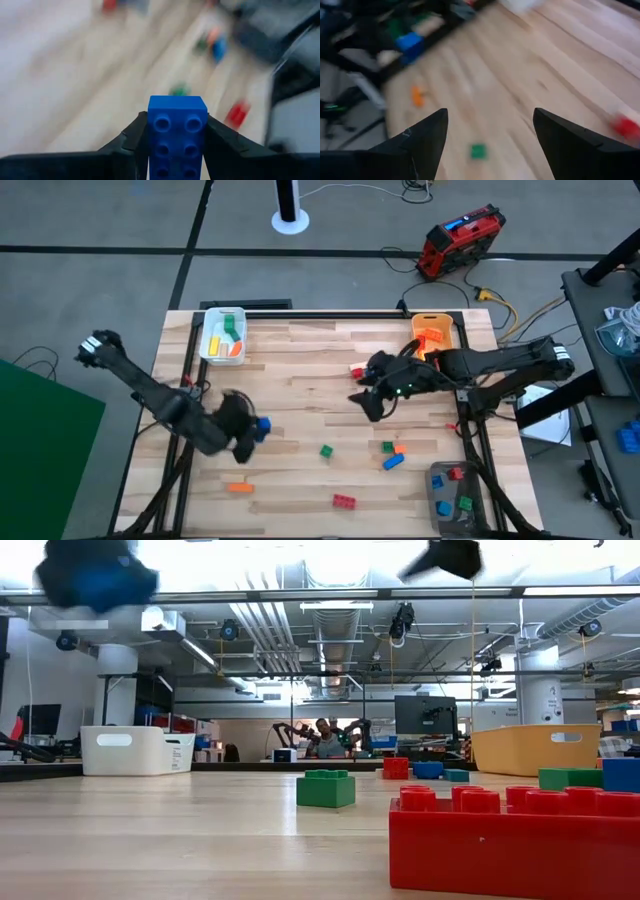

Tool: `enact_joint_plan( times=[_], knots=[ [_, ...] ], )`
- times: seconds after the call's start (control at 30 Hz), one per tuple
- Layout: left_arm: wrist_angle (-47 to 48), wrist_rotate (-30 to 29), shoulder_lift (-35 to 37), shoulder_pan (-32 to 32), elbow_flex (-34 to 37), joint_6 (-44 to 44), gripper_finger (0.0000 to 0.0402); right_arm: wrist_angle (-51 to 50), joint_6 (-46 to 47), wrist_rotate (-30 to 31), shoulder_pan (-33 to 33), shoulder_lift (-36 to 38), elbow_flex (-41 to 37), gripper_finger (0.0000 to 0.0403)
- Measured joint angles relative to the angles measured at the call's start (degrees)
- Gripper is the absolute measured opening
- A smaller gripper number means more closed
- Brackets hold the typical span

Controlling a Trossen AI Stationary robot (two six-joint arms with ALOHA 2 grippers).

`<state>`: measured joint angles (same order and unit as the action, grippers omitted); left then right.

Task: Sort blocks by size
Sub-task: Put the big blue game piece into the orange bin

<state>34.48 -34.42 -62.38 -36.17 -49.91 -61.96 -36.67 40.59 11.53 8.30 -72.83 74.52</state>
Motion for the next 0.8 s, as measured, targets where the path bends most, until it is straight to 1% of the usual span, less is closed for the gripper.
enact_joint_plan(
  times=[0.07,0.17,0.27,0.33,0.4,0.47,0.57,0.7,0.8],
  knots=[
    [-3.7,-4.4,4.6,0.5,0.0,4.5,0.012,5.8,-3.0,-1.3,0.6,-1.0,0.0,0.0285],
    [-8.4,-8.4,9.4,1.0,0.0,11.6,0.0121,15.0,-6.9,-3.8,0.8,-3.3,0.0,0.0291],
    [-12.0,-10.3,11.1,2.1,0.0,17.9,0.0121,23.7,-10.7,-7.2,0.7,-6.6,0.1,0.0297],
    [-15.6,-10.4,11.2,3.6,0.1,21.2,0.0121,28.2,-13.8,-7.6,0.7,-9.2,0.7,0.0299],
    [-21.1,-10.7,10.4,5.1,0.1,25.0,0.0121,30.7,-16.8,-7.7,0.7,-11.6,1.9,0.0299],
    [-27.2,-10.4,9.2,6.3,0.1,30.0,0.0122,32.0,-19.5,-7.7,0.7,-13.9,4.1,0.0297],
    [-34.7,-7.7,7.6,8.0,0.1,36.9,0.0122,32.3,-22.5,-7.7,0.7,-17.1,7.6,0.0292],
    [-38.7,-4.3,6.4,9.1,0.1,39.5,0.0122,32.3,-24.6,-7.7,0.7,-20.3,12.0,0.0289],
    [-43.6,-1.3,5.5,9.3,0.1,42.4,0.0122,32.3,-24.8,-7.8,0.5,-21.9,14.7,0.0293]
  ],
)
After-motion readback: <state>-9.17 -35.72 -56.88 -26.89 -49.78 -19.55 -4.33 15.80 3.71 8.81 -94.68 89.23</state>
